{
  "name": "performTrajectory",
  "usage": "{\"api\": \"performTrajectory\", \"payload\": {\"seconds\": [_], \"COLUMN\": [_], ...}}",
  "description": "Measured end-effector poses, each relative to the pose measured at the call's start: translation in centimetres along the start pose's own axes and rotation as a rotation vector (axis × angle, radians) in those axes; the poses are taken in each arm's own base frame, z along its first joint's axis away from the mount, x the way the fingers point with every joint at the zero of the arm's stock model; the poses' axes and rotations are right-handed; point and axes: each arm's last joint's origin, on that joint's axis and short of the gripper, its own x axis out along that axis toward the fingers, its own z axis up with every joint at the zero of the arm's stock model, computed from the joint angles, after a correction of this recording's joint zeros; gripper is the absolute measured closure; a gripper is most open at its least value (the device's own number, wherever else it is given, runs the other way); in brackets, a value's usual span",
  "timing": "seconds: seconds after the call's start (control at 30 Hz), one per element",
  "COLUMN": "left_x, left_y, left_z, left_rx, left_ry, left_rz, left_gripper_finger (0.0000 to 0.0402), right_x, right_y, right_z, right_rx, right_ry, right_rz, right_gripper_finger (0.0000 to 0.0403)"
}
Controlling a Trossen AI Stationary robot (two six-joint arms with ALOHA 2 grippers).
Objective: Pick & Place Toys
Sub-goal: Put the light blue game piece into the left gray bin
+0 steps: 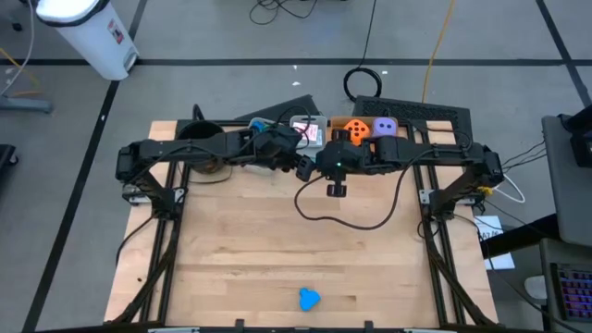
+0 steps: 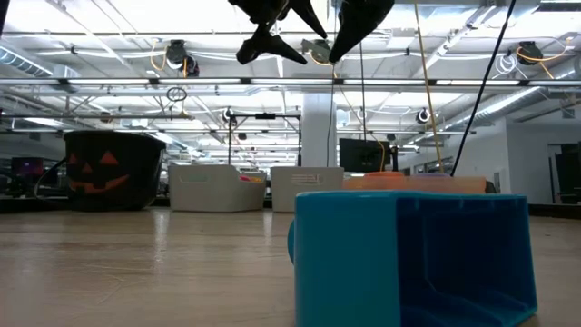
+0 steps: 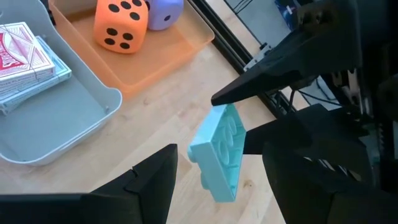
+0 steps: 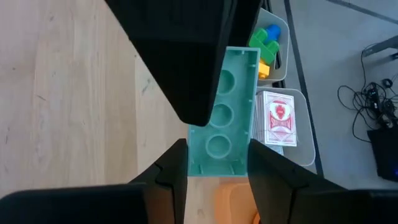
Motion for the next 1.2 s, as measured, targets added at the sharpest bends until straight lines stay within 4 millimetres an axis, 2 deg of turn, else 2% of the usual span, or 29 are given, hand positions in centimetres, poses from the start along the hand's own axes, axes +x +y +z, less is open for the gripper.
{"api": "performTrajectory", "payload": {"seconds": [0.23, 0.63, 0.8, 1.2], "left_x": [-0.01, 0.0, -0.02, -0.08], "left_y": [-0.03, 0.1, 0.32, 0.45], "left_z": [-0.01, 0.07, 0.37, 0.48], "left_rx": [0.026, 0.046, 0.042, 0.053], "left_ry": [0.011, 0.019, 0.026, 0.045], "left_rz": [-0.013, -0.018, -0.035, -0.055], "left_gripper_finger": [0.0173, 0.0289, 0.0323, 0.0336], "right_x": [-0.01, -0.02, -0.02, -0.01], "right_y": [0.13, 0.18, 0.17, 0.14], "right_z": [0.04, 0.1, 0.11, 0.22], "right_rx": [-0.028, -0.052, -0.055, -0.069], "right_ry": [-0.009, -0.017, -0.017, -0.03], "right_rz": [0.037, 0.049, 0.046, 0.043], "right_gripper_finger": [0.0288, 0.0287, 0.0289, 0.0285]}}
